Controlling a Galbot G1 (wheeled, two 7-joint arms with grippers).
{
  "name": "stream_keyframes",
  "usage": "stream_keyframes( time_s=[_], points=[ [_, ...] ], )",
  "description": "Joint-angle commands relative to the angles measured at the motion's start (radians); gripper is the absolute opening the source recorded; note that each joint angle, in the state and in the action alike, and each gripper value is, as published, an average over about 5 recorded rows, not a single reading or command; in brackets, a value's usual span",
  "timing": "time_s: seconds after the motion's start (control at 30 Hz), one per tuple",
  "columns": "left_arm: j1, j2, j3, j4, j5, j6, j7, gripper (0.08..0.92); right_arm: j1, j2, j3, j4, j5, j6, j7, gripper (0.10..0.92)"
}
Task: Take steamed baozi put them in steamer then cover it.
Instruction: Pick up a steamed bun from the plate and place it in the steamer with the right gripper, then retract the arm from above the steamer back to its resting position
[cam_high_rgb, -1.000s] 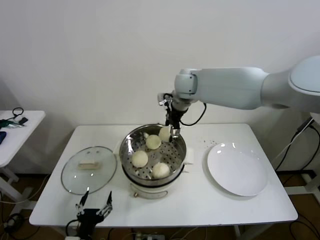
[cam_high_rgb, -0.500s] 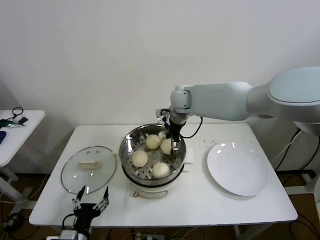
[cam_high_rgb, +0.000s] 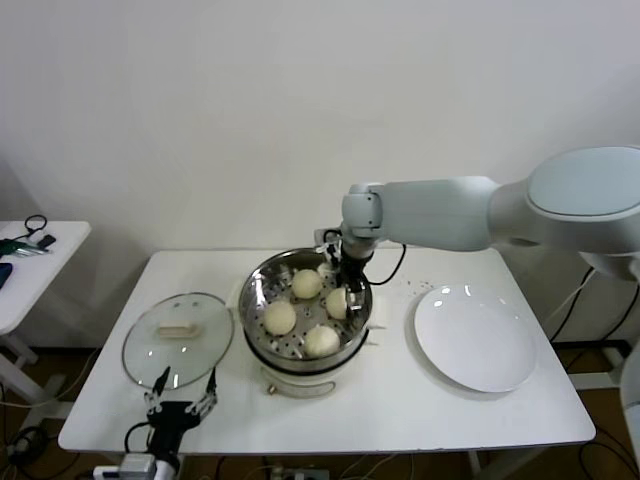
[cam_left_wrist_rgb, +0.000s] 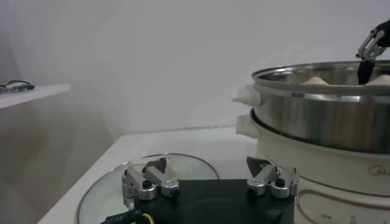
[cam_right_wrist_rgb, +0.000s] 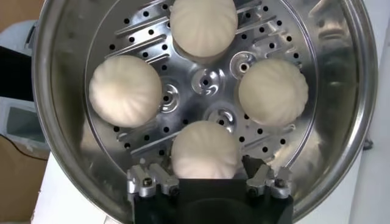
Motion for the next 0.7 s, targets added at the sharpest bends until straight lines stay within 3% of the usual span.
stream_keyframes(
  time_s=[0.03, 0.43, 0.7],
  points=[
    [-0.005, 0.002, -0.001, 0.0, 0.002, 0.002, -0.001, 0.823, 0.002, -0.007, 0.014, 0.0, -0.011, 0.0, -0.009, 0.817],
    [0.003, 0.01, -0.011, 0.002, 0.021, -0.009, -0.006, 0.823, 0.07, -0.114, 0.133, 0.043, 0.008, 0.053, 0.003, 0.823],
    [-0.004, 0.004, -0.012, -0.008, 0.033, 0.001, -0.023, 0.823, 0.144, -0.28, 0.128, 0.119, -0.012, 0.259, 0.16, 0.823]
  ],
)
